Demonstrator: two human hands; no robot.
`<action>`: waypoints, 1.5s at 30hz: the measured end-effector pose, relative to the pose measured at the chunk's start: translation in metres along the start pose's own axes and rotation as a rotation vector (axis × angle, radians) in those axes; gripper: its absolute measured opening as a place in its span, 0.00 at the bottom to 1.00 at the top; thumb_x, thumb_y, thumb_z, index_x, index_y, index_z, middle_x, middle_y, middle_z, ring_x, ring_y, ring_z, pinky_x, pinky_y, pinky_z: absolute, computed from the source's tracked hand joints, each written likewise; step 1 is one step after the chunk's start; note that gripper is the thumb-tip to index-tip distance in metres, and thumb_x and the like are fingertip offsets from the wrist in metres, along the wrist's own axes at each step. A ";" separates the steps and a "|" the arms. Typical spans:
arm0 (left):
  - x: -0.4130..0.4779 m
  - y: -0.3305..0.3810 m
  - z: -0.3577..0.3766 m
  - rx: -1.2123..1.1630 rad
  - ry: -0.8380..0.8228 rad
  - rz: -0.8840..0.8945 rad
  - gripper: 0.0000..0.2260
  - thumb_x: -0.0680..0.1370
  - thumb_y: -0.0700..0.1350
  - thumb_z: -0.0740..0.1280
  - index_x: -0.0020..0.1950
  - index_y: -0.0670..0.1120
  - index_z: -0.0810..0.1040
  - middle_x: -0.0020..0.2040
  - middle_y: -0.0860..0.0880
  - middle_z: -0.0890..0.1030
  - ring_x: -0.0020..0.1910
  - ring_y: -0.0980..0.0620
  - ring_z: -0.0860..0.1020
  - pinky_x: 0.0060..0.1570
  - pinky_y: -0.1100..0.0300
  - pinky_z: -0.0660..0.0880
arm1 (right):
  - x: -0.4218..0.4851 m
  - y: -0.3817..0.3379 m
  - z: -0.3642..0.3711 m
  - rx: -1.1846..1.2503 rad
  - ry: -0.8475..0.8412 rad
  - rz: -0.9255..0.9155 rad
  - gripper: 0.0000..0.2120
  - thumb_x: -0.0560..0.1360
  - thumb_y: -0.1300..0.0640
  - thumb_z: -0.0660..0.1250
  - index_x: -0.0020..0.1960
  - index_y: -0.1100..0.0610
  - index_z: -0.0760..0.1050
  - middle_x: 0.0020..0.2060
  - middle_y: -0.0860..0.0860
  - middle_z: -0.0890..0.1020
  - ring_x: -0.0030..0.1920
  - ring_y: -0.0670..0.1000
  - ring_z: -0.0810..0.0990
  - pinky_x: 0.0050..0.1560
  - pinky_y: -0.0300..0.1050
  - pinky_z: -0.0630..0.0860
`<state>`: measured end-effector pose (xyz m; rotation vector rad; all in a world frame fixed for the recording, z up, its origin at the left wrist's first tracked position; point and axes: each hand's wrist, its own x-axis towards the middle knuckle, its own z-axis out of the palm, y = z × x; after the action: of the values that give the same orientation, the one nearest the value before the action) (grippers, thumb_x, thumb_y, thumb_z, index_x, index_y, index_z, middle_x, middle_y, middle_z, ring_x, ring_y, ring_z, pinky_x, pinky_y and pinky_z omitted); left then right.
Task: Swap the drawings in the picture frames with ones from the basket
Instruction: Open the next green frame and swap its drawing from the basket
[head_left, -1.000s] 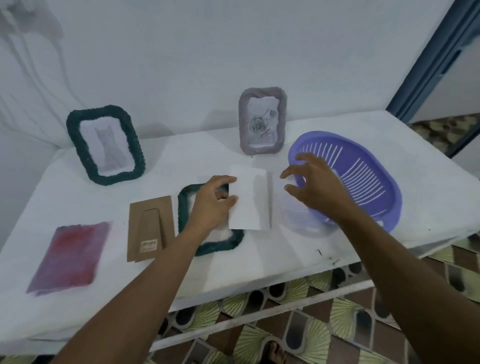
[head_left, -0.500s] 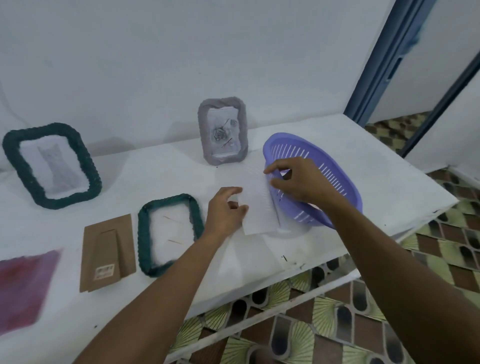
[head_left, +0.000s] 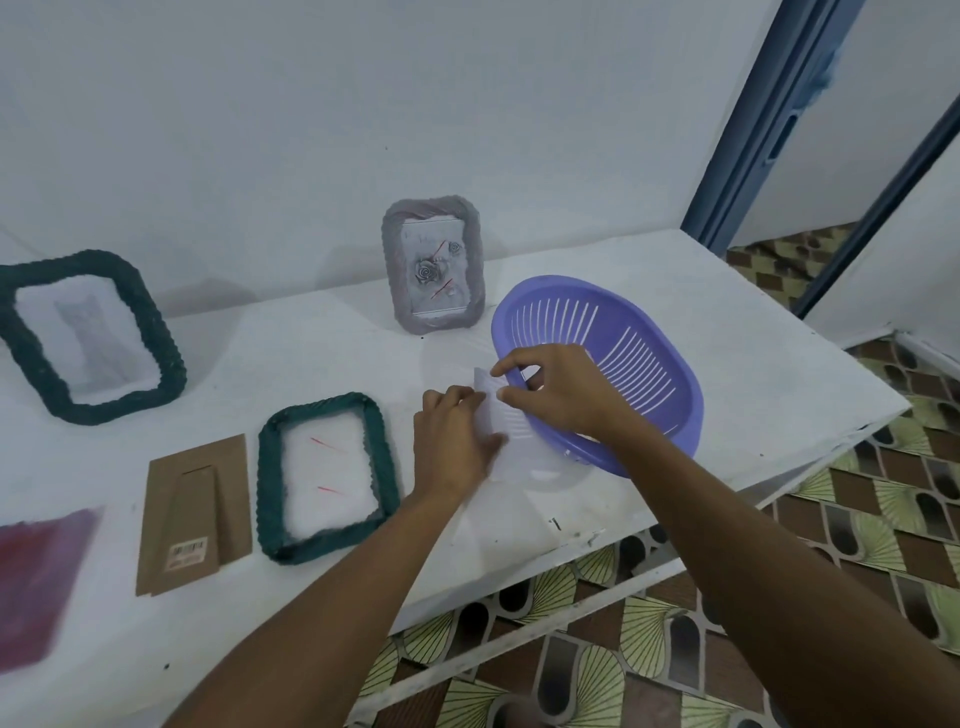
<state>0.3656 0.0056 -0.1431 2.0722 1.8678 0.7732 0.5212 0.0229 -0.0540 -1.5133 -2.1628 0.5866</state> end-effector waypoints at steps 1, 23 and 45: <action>0.000 0.000 0.000 0.028 -0.002 -0.010 0.27 0.71 0.58 0.72 0.67 0.49 0.75 0.64 0.52 0.76 0.60 0.47 0.68 0.54 0.54 0.67 | 0.000 0.000 0.000 0.006 0.002 -0.001 0.13 0.72 0.50 0.72 0.56 0.49 0.81 0.53 0.43 0.83 0.37 0.41 0.80 0.41 0.24 0.70; 0.023 0.019 -0.034 -0.523 -0.031 0.008 0.20 0.79 0.53 0.65 0.71 0.51 0.71 0.66 0.51 0.76 0.66 0.52 0.68 0.64 0.55 0.68 | 0.026 0.056 0.002 -0.397 -0.190 0.275 0.30 0.67 0.41 0.73 0.66 0.50 0.71 0.59 0.53 0.77 0.56 0.56 0.76 0.56 0.53 0.76; 0.030 0.021 -0.038 -0.576 0.004 -0.016 0.21 0.77 0.55 0.68 0.69 0.56 0.70 0.67 0.54 0.73 0.66 0.53 0.69 0.63 0.52 0.71 | 0.014 0.041 -0.028 0.231 0.221 0.286 0.12 0.70 0.59 0.74 0.52 0.51 0.78 0.36 0.50 0.83 0.37 0.44 0.80 0.39 0.40 0.72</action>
<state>0.3643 0.0254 -0.0940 1.6826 1.4306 1.1472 0.5641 0.0514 -0.0530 -1.6815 -1.6664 0.6984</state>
